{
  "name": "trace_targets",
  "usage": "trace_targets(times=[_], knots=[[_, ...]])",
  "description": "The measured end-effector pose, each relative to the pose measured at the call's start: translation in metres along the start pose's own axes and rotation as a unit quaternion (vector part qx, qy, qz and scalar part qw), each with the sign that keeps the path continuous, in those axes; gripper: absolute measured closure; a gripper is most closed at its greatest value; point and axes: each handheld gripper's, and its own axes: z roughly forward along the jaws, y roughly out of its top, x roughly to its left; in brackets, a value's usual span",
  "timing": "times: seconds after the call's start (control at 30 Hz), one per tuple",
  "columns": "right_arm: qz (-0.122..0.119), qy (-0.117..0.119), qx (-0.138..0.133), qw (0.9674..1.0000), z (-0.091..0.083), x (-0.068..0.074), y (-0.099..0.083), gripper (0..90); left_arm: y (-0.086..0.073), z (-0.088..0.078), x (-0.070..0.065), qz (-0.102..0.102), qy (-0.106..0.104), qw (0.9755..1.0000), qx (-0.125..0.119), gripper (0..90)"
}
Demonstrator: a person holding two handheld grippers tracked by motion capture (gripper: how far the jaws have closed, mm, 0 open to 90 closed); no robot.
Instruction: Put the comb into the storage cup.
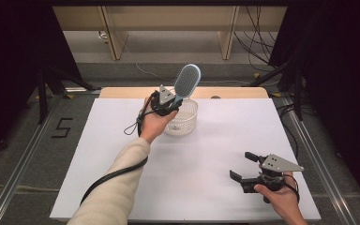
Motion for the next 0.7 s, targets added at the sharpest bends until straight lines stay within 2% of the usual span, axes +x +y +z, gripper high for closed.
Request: trace_targets(times=[0.1,0.7], knots=[[0.0,0.0,-0.001,1.0,0.0001,0.0,0.0,7.3,-0.0009,0.0002,-0.0004,0.006,0.001,1.0,0.004,69.7],[0.0,-0.001,0.0,1.0,0.0,-0.0001,0.0,7.3,-0.0054,0.003,-0.0005,0.003,-0.002,0.9999,0.011,69.7]])
